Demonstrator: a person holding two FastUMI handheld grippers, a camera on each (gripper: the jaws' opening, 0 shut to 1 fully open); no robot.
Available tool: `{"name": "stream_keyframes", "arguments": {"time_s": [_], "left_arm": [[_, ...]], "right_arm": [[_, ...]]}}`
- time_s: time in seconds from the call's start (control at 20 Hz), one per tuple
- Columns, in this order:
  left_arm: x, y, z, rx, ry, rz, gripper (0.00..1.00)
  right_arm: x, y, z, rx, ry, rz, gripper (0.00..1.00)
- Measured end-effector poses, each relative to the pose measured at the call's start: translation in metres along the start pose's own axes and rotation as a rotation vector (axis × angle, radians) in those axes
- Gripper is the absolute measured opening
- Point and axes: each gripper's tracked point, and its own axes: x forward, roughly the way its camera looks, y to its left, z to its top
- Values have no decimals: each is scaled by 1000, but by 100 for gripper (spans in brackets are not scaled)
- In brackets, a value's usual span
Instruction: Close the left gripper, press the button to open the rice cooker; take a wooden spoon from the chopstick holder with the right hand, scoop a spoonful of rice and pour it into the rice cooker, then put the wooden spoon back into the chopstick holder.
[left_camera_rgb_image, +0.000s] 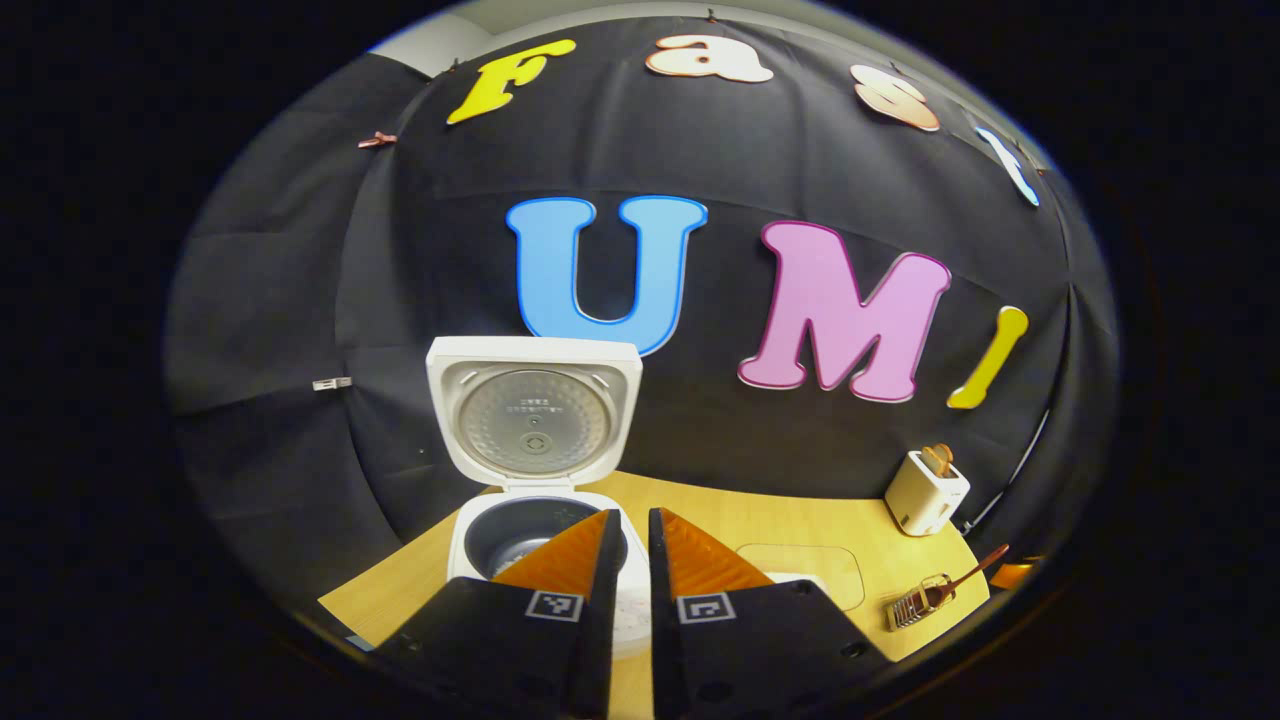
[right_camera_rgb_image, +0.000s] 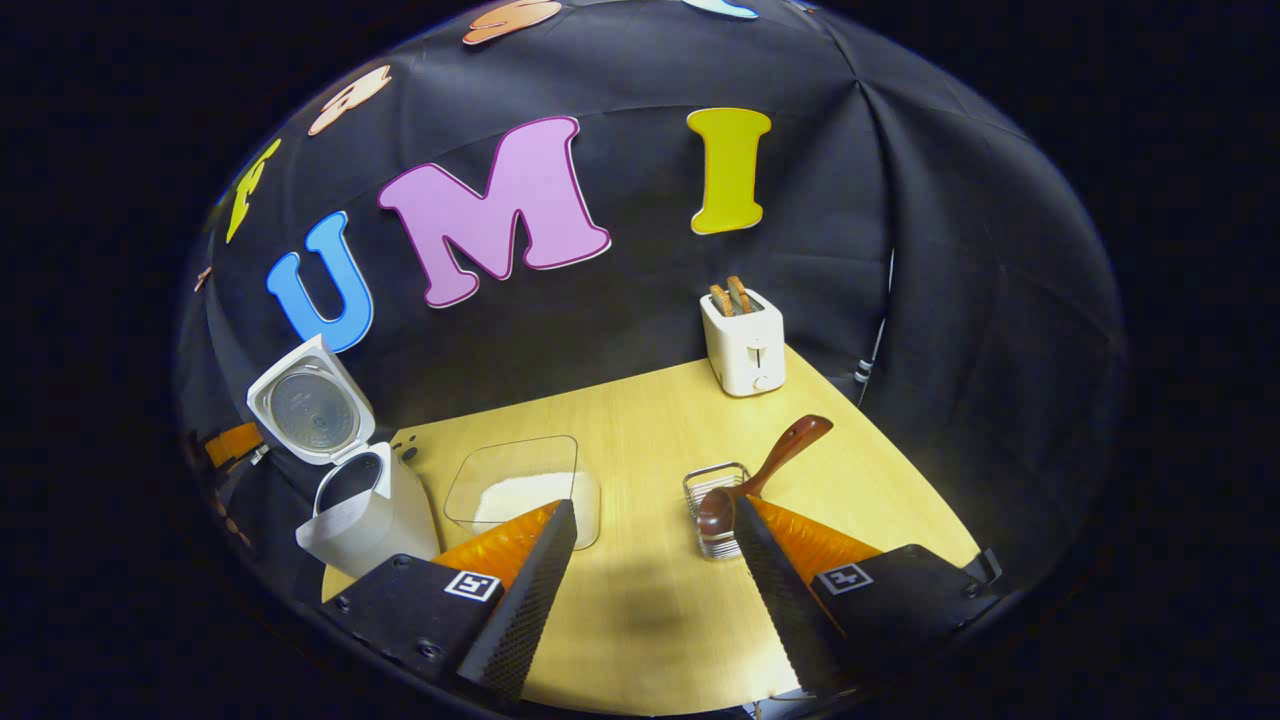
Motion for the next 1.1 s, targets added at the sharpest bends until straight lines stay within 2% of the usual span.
{"name": "stream_keyframes", "arguments": {"time_s": [0.05,0.1,0.15,0.2,0.25,0.3,0.45,0.5,0.75,1.1], "left_arm": [[-2,-10,-3,4,4,-19,24],[-5,-22,-7,10,9,-38,20],[-8,-31,-12,15,13,-56,41],[-11,-42,-18,20,18,-75,43],[-13,-54,-24,20,29,-106,38],[-16,-66,-29,19,38,-128,42],[-20,-81,-35,21,37,-149,90],[-22,-85,-36,27,36,-148,94],[-29,-88,-45,54,38,-125,95],[-39,-79,-72,89,119,-67,95]], "right_arm": [[4,-7,3,-3,-3,-2,98],[8,-14,4,-4,-3,-4,98],[12,-20,5,-3,0,-4,98],[16,-26,6,2,1,-2,98],[22,-33,7,4,1,2,98],[28,-40,8,-1,0,1,98],[49,-65,1,-16,18,-26,98],[55,-68,-2,-2,28,-25,98],[84,-92,-29,59,89,-39,98],[136,-96,-36,127,106,-32,98]]}}
